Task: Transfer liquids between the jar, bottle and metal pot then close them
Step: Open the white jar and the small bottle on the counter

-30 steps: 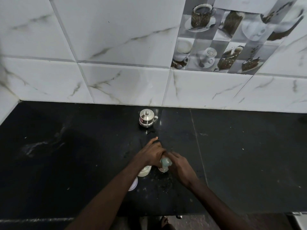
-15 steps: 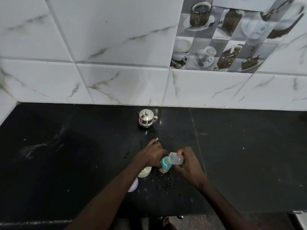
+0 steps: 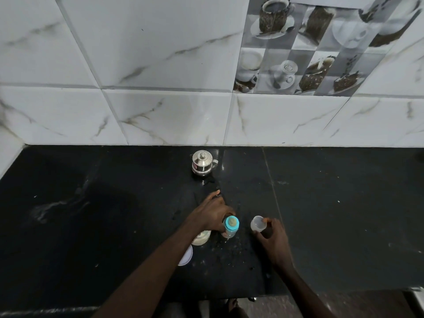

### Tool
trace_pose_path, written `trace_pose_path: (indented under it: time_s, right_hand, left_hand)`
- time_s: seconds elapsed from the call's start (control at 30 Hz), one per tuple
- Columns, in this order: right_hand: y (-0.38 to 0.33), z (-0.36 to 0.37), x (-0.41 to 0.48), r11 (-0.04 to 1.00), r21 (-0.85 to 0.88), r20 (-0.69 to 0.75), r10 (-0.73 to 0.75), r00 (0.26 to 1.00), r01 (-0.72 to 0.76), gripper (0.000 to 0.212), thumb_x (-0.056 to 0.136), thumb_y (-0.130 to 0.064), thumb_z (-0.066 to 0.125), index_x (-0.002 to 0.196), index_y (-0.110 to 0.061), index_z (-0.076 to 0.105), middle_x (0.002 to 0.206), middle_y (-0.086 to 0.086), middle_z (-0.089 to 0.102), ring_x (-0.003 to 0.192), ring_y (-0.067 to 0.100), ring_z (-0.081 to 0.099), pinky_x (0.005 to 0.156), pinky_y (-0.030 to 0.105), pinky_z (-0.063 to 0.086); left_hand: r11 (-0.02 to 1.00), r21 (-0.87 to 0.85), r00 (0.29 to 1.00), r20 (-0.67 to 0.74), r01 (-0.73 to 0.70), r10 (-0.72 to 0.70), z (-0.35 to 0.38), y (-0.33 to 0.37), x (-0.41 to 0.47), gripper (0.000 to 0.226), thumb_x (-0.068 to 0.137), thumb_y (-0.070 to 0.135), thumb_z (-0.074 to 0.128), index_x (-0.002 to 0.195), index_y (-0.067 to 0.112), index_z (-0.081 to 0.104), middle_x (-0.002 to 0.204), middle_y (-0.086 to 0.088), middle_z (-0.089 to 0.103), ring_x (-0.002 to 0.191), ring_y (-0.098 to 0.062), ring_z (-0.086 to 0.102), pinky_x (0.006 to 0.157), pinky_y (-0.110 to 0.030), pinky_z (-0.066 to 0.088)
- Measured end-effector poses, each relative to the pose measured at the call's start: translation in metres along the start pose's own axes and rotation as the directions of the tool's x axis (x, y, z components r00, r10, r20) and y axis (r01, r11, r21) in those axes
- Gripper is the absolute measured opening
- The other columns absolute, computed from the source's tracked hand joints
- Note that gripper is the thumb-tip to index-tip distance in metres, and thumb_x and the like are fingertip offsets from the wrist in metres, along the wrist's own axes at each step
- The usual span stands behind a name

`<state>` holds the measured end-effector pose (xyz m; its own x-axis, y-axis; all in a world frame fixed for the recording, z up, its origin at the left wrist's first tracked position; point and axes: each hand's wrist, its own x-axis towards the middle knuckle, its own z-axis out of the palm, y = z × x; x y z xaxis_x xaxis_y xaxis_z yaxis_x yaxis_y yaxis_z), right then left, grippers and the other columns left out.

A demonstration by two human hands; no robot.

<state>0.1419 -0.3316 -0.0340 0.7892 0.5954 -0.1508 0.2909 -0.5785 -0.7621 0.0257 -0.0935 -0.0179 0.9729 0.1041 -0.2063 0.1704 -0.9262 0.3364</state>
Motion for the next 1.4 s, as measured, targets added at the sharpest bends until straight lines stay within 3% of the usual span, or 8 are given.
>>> trace_pose_path:
  time_s: [0.17, 0.43, 0.53, 0.63, 0.87, 0.97, 1.17, 1.4]
  right_hand:
    - [0.001, 0.000, -0.002, 0.998, -0.056, 0.014, 0.000, 1.000, 0.001, 0.027, 0.082, -0.037, 0.079, 0.093, -0.038, 0.054, 0.093, -0.018, 0.063, 0.083, -0.003, 0.060, 0.064, 0.027, 0.046]
    - [-0.003, 0.003, -0.007, 0.989, -0.149, 0.060, -0.016, 0.998, 0.024, 0.034, 0.086, -0.038, 0.075, 0.111, -0.038, 0.051, 0.106, -0.018, 0.064, 0.090, -0.004, 0.061, 0.068, 0.025, 0.047]
    - [-0.003, 0.008, -0.006, 0.977, -0.201, 0.047, -0.057, 0.997, 0.065, 0.058, 0.083, -0.028, 0.072, 0.135, -0.031, 0.047, 0.132, -0.010, 0.058, 0.118, 0.016, 0.057, 0.088, 0.035, 0.049]
    - [-0.016, 0.015, -0.010, 0.966, -0.231, -0.070, -0.134, 0.989, 0.115, 0.071, 0.083, -0.030, 0.066, 0.149, -0.018, 0.041, 0.150, 0.001, 0.045, 0.136, 0.021, 0.041, 0.110, 0.043, 0.038]
    - [-0.062, 0.046, -0.005, 0.910, -0.248, 0.136, -0.308, 0.942, 0.333, 0.052, 0.074, -0.034, 0.080, 0.121, -0.019, 0.061, 0.116, -0.005, 0.058, 0.099, 0.015, 0.059, 0.079, 0.024, 0.044]
    - [-0.060, 0.052, 0.002, 0.911, -0.272, 0.145, -0.279, 0.949, 0.310, 0.056, 0.073, -0.035, 0.084, 0.121, -0.016, 0.063, 0.117, 0.000, 0.060, 0.101, 0.017, 0.060, 0.082, 0.026, 0.048]
    - [-0.062, 0.043, 0.010, 0.879, -0.330, 0.210, -0.287, 0.935, 0.344, 0.053, 0.078, -0.033, 0.084, 0.125, -0.016, 0.067, 0.116, 0.002, 0.063, 0.099, 0.017, 0.061, 0.079, 0.020, 0.038]
    - [-0.064, 0.031, 0.018, 0.806, -0.335, 0.325, -0.387, 0.863, 0.488, 0.050, 0.079, -0.028, 0.078, 0.127, -0.018, 0.068, 0.121, 0.002, 0.064, 0.105, 0.021, 0.064, 0.083, 0.028, 0.051]
  left_hand:
    - [1.000, -0.009, 1.000, -0.003, -0.002, 0.002, 0.002, -0.001, 0.001, 0.056, 0.074, 0.047, 0.080, 0.126, 0.036, 0.063, 0.120, 0.008, 0.068, 0.126, -0.014, 0.050, 0.126, -0.042, 0.003]
    - [1.000, -0.022, 1.000, -0.004, -0.002, 0.002, 0.004, -0.001, 0.000, 0.059, 0.074, 0.045, 0.080, 0.129, 0.036, 0.060, 0.124, 0.005, 0.066, 0.129, -0.017, 0.049, 0.126, -0.044, 0.007]
    - [1.000, -0.018, 1.000, -0.003, 0.000, 0.000, 0.005, 0.000, -0.001, 0.060, 0.073, 0.046, 0.080, 0.129, 0.036, 0.060, 0.122, 0.005, 0.066, 0.128, -0.017, 0.049, 0.126, -0.043, 0.007]
    - [0.999, -0.037, 1.000, -0.002, 0.003, -0.003, 0.003, 0.001, -0.001, 0.060, 0.075, 0.043, 0.080, 0.130, 0.034, 0.059, 0.127, 0.006, 0.065, 0.130, -0.016, 0.048, 0.126, -0.046, 0.009]
    - [0.999, -0.048, 0.998, -0.054, 0.014, -0.016, 0.013, -0.004, 0.004, 0.082, 0.073, 0.048, 0.079, 0.144, 0.023, 0.046, 0.132, 0.001, 0.063, 0.129, -0.019, 0.051, 0.124, -0.040, 0.007]
    - [0.999, -0.049, 0.998, -0.063, 0.008, -0.011, 0.011, -0.006, 0.005, 0.077, 0.075, 0.046, 0.078, 0.141, 0.022, 0.047, 0.128, 0.001, 0.064, 0.128, -0.019, 0.053, 0.123, -0.040, 0.008]
    - [0.995, -0.084, 0.998, -0.040, -0.048, 0.044, 0.003, -0.005, 0.003, 0.062, 0.077, 0.051, 0.078, 0.132, 0.032, 0.056, 0.139, 0.009, 0.058, 0.139, -0.012, 0.041, 0.123, -0.048, 0.006]
    - [0.997, -0.070, 0.999, 0.021, -0.042, 0.044, -0.005, 0.000, 0.004, 0.056, 0.079, 0.052, 0.077, 0.128, 0.031, 0.060, 0.133, 0.005, 0.061, 0.135, -0.016, 0.045, 0.123, -0.058, 0.010]
